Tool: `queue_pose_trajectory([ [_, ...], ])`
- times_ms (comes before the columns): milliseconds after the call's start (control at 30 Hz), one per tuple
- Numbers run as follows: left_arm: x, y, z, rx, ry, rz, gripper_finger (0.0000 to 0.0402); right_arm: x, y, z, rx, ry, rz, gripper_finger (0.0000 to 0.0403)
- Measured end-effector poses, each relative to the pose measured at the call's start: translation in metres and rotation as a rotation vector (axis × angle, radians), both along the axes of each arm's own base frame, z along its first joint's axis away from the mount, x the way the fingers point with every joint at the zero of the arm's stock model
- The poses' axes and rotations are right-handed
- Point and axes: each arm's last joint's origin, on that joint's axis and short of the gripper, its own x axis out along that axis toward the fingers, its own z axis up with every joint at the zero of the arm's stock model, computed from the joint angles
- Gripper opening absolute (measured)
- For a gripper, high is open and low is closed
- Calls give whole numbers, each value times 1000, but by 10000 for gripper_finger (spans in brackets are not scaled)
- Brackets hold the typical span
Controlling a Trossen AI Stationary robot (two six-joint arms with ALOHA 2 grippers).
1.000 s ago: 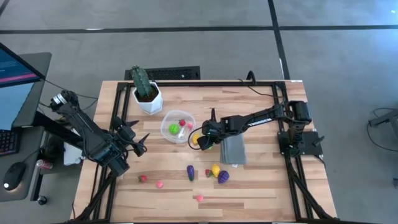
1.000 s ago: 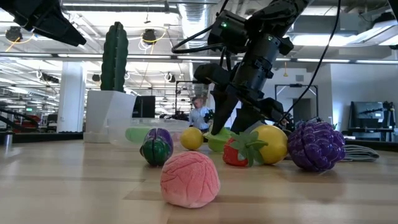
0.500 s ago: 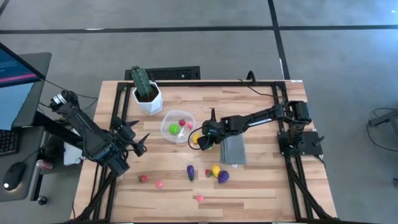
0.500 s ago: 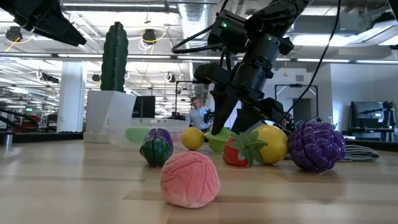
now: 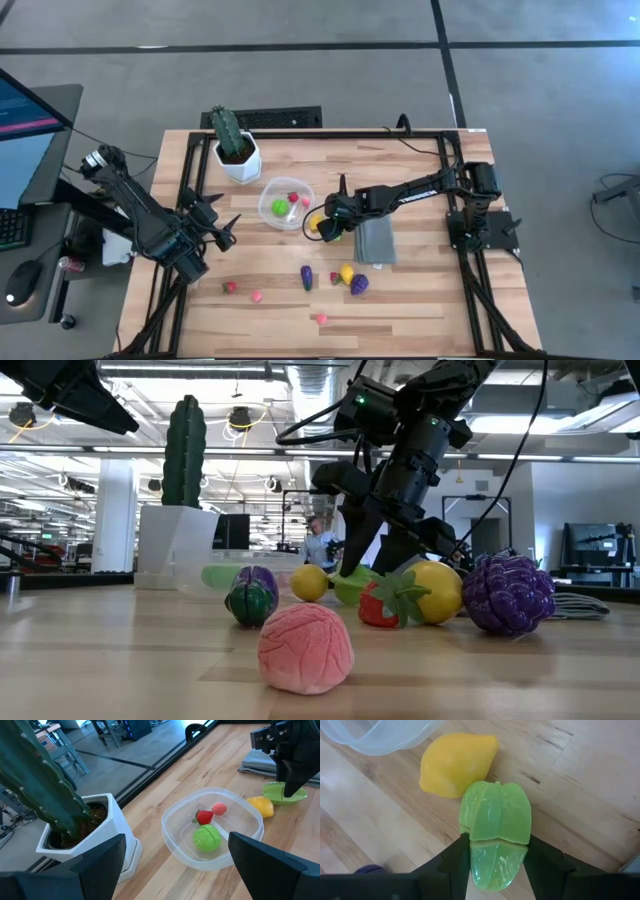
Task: Pick and placing Produce into tupperware
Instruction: Put the green starfruit into the transparent container
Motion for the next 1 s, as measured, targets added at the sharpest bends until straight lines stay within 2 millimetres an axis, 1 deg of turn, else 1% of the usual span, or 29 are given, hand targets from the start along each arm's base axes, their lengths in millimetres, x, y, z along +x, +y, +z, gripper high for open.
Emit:
queue_pose_trajectory([
  [100, 0, 0, 0, 0, 0, 0, 343, 0, 0, 0, 0, 0, 0, 190],
  [300, 0, 0, 0, -1, 0, 0, 343, 0, 0, 0, 0, 0, 0, 175],
  [567, 0, 0, 0, -4, -3, 0, 343, 0, 0, 0, 0, 0, -1, 192],
  [833, 0, 0, 0, -4, -3, 0, 343, 0, 0, 0, 3, 0, 0, 171],
  [1000, 0, 0, 0, -4, -3, 0, 343, 0, 1, 0, 21, 0, 8, 182],
])
